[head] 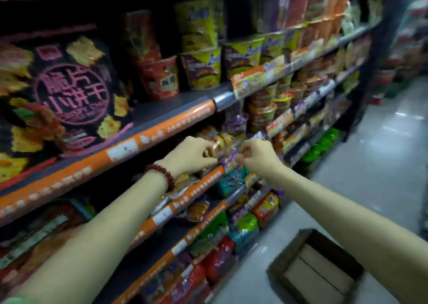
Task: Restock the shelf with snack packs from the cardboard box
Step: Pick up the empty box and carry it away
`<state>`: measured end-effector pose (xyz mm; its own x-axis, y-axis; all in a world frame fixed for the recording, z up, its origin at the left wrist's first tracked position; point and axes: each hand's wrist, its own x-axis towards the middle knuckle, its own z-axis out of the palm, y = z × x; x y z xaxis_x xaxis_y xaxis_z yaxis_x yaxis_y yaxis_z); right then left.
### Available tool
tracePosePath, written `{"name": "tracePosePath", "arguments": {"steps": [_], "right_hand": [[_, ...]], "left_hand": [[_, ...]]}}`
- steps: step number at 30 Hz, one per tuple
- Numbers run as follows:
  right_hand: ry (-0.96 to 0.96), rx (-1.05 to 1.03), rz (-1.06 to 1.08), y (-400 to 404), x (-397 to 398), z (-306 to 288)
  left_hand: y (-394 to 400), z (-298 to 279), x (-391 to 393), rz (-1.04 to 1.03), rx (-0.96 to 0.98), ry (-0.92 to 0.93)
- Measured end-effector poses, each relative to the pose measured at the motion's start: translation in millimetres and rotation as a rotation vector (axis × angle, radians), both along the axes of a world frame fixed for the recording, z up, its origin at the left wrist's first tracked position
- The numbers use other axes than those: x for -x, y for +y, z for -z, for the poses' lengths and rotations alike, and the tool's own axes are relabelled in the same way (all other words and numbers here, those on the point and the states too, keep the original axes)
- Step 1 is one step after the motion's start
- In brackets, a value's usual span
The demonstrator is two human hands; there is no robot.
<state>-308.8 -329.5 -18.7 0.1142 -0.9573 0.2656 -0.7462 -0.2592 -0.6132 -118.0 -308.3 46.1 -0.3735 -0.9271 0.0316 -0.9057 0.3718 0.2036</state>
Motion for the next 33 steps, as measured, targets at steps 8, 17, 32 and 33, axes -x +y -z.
{"name": "tracePosePath", "arguments": {"steps": [8, 17, 32, 33], "right_hand": [[0.012, -0.222, 0.232, -9, 142, 86], [-0.123, -0.542, 0.518, 21, 275, 206], [-0.169, -0.74, 0.926, 56, 371, 483], [-0.189, -0.732, 0.934, 55, 374, 509]], "left_hand": [[-70, 97, 149, 0.172, -0.173, -0.018], [-106, 239, 279, 0.239, -0.366, 0.047], [-164, 561, 381, 0.248, -0.621, 0.064], [-167, 587, 384, 0.246, -0.628, 0.07]]}}
